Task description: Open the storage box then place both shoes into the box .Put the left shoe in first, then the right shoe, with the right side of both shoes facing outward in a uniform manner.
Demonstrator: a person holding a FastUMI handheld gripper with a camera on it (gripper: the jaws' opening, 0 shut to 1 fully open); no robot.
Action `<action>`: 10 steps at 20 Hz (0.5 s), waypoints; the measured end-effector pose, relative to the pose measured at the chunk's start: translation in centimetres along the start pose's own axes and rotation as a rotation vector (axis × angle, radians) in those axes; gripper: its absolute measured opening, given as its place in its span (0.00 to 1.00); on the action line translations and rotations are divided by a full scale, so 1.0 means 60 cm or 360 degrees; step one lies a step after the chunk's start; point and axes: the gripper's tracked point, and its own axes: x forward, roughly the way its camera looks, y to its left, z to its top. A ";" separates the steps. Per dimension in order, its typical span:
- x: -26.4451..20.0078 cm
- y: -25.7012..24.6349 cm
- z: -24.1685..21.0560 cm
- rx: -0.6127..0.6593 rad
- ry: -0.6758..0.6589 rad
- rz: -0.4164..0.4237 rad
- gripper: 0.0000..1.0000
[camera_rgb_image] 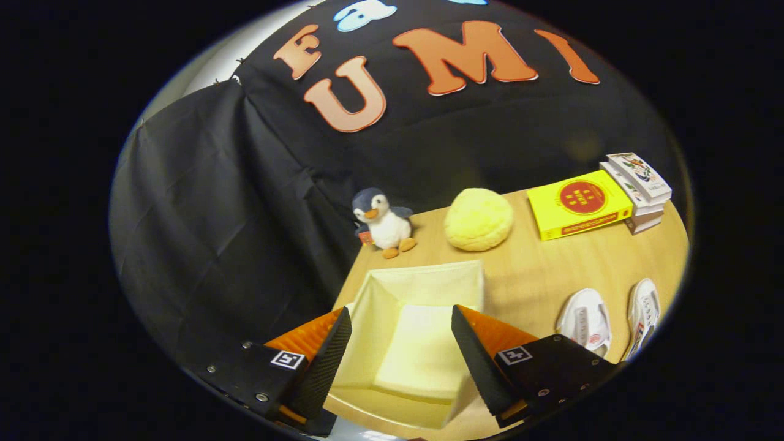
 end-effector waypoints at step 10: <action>-0.112 -0.265 -0.013 0.0119 -0.0037 -0.0342 0.98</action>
